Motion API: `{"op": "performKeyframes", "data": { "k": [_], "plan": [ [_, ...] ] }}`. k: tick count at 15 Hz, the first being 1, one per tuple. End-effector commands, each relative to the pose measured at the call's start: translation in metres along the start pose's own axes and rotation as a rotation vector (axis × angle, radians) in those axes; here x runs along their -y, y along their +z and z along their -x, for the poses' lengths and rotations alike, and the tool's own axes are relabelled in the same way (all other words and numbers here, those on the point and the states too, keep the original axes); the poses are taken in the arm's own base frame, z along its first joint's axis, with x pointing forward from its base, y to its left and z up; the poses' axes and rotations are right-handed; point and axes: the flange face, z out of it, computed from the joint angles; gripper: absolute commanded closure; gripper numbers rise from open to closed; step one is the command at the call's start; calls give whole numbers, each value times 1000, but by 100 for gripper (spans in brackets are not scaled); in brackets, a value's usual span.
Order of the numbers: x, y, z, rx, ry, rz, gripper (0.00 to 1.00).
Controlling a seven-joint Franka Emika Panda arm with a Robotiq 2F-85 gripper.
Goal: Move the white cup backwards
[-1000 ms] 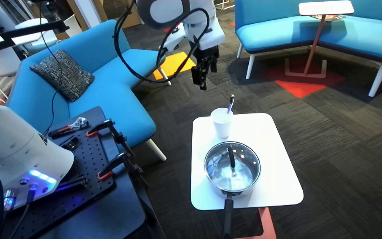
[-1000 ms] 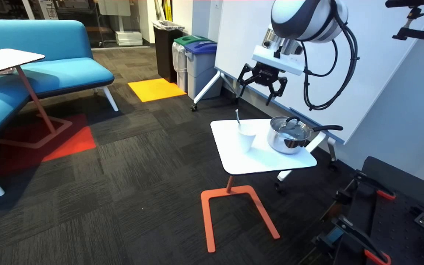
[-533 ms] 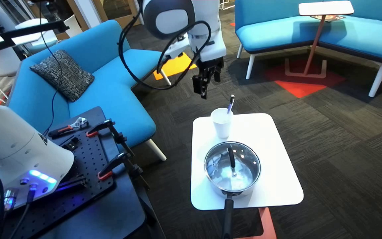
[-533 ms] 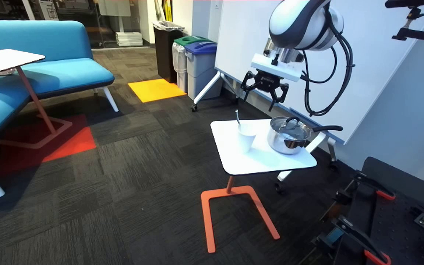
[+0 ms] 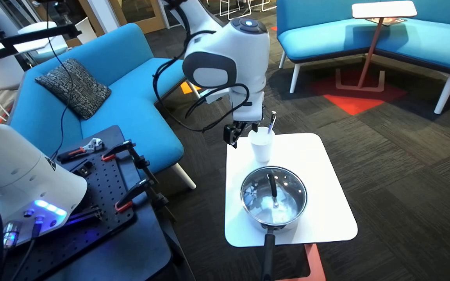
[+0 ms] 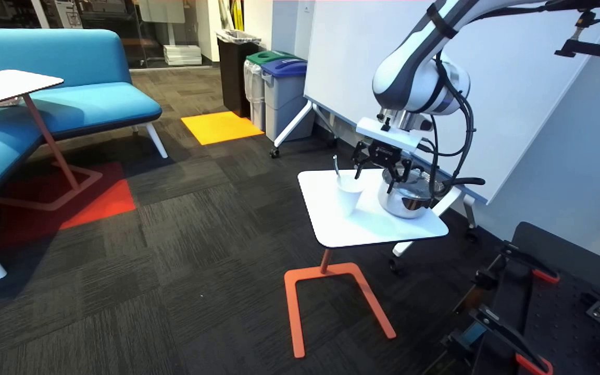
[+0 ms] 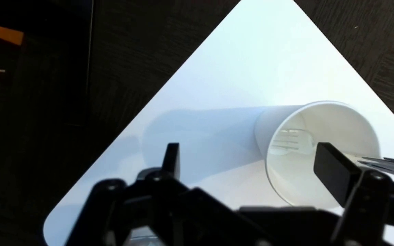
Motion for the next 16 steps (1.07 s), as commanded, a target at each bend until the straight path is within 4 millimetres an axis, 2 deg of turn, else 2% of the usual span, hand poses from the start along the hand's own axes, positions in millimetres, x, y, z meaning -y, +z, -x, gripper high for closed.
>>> {"op": "performKeyframes", "data": {
  "k": [1, 2, 3, 4, 8, 13, 16],
  "plan": [
    [16, 18, -11, 5, 59, -13, 0],
    [19, 23, -13, 3, 65, -8, 0],
    [21, 28, -16, 1, 74, -2, 8],
    [23, 32, -17, -1, 75, 3, 28],
    [30, 44, -24, -6, 93, 10, 59],
    [35, 47, -28, -16, 93, 7, 96],
    [37, 41, -27, -25, 89, 0, 100]
  ]
}}
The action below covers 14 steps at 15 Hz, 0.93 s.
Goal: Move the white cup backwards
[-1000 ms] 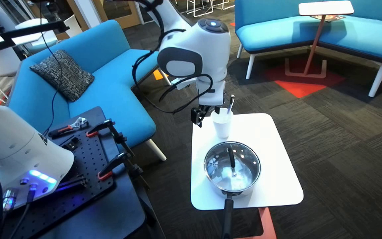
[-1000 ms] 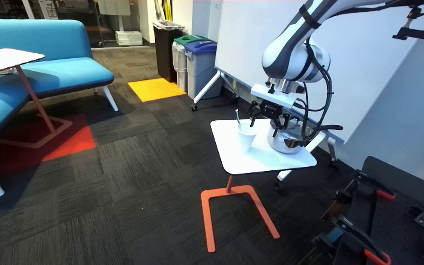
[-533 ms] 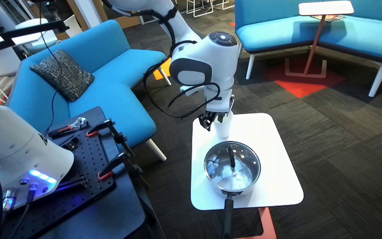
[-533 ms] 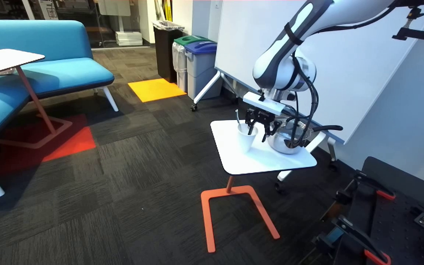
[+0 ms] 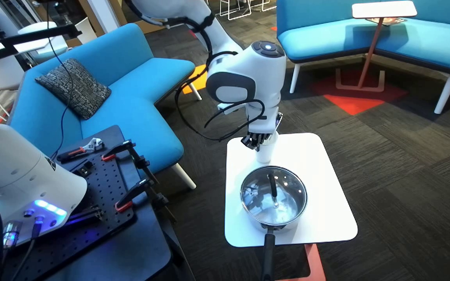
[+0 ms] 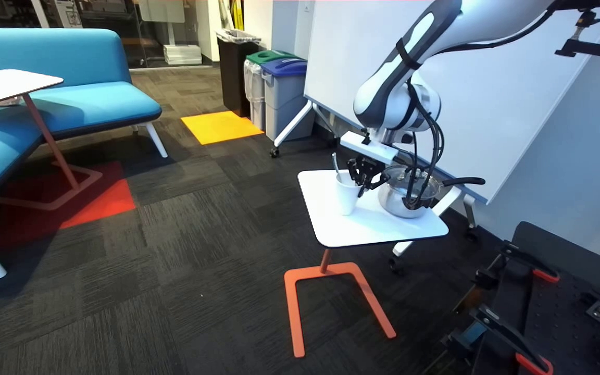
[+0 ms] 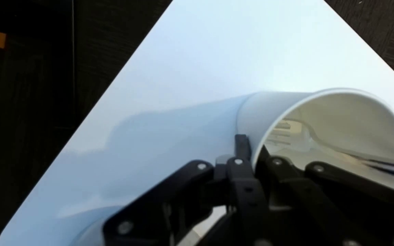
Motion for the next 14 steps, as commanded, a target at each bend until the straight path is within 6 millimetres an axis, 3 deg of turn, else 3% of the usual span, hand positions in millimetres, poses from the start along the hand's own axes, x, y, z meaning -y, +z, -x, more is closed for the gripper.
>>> {"op": "performKeyframes", "data": {
  "k": [1, 6, 10, 14],
  "plan": [
    [6, -13, 1, -14, 20, -16, 100],
    [20, -63, 2, -35, 19, -97, 99],
    [60, -94, -9, -67, 52, -129, 99],
    [98, -103, -13, -82, 91, -88, 99]
  ]
}}
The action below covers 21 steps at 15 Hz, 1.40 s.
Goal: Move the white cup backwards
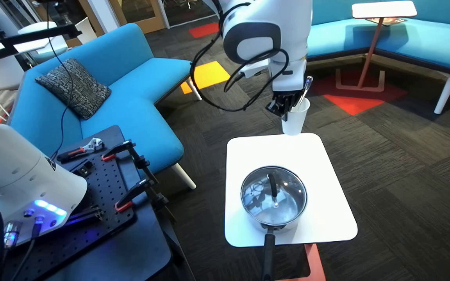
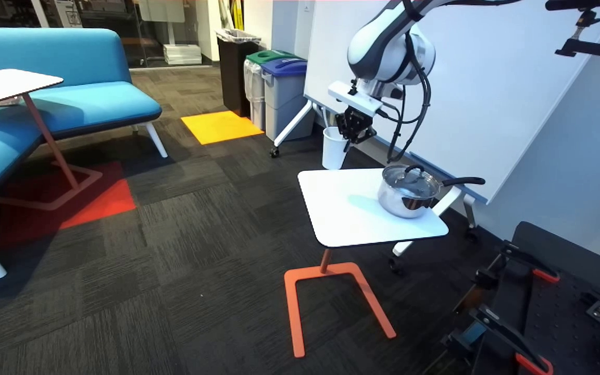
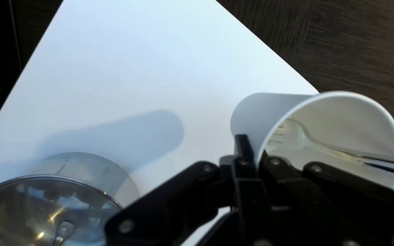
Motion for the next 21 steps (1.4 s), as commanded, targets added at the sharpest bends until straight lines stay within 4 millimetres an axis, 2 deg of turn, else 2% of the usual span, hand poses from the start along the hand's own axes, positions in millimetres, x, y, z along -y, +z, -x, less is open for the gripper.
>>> {"op": "performKeyframes", "data": {
  "k": [1, 4, 8, 14, 21],
  "plan": [
    [35, 3, -2, -10, 41, 52, 99],
    [51, 15, -5, -12, 63, 90, 99],
    [61, 42, -11, -15, 78, 112, 99],
    [68, 81, -20, -11, 76, 86, 99],
    [66, 108, -28, -7, 79, 87, 99]
  ]
}}
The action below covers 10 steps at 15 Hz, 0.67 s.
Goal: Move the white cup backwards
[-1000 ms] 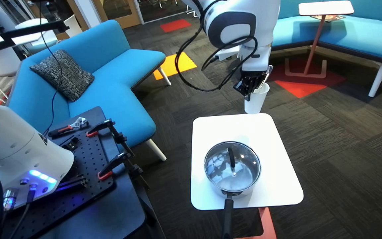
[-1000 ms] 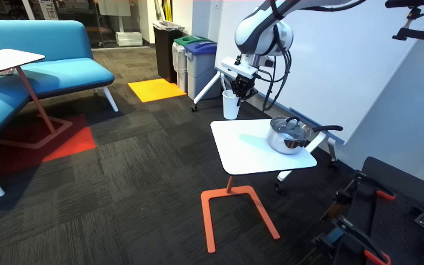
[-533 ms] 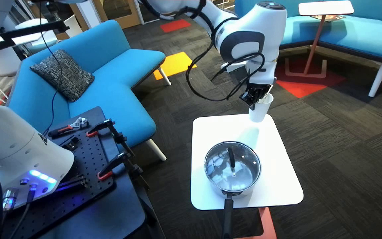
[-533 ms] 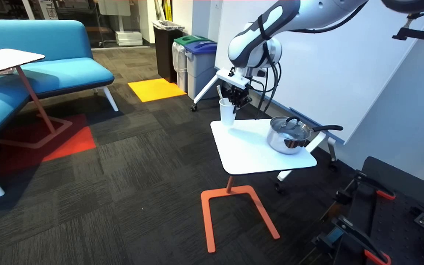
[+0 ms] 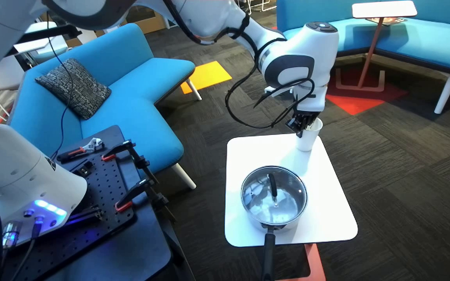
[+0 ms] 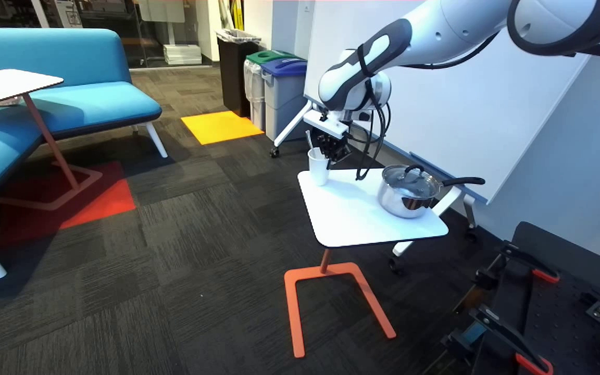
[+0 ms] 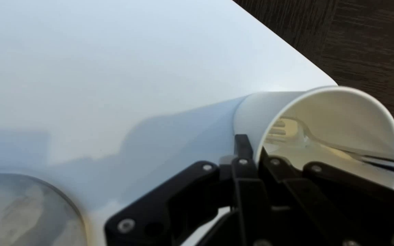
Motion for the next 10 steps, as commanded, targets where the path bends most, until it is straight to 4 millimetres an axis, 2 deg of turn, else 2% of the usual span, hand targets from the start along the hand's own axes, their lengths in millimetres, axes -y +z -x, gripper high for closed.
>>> {"op": "performKeyframes", "data": {
  "k": [1, 4, 10],
  "plan": [
    [7, 2, -6, 12, 31, -17, 76],
    [2, -3, -9, 7, 22, -24, 58],
    [-20, -29, -15, -23, -54, -68, 12]
  ]
}}
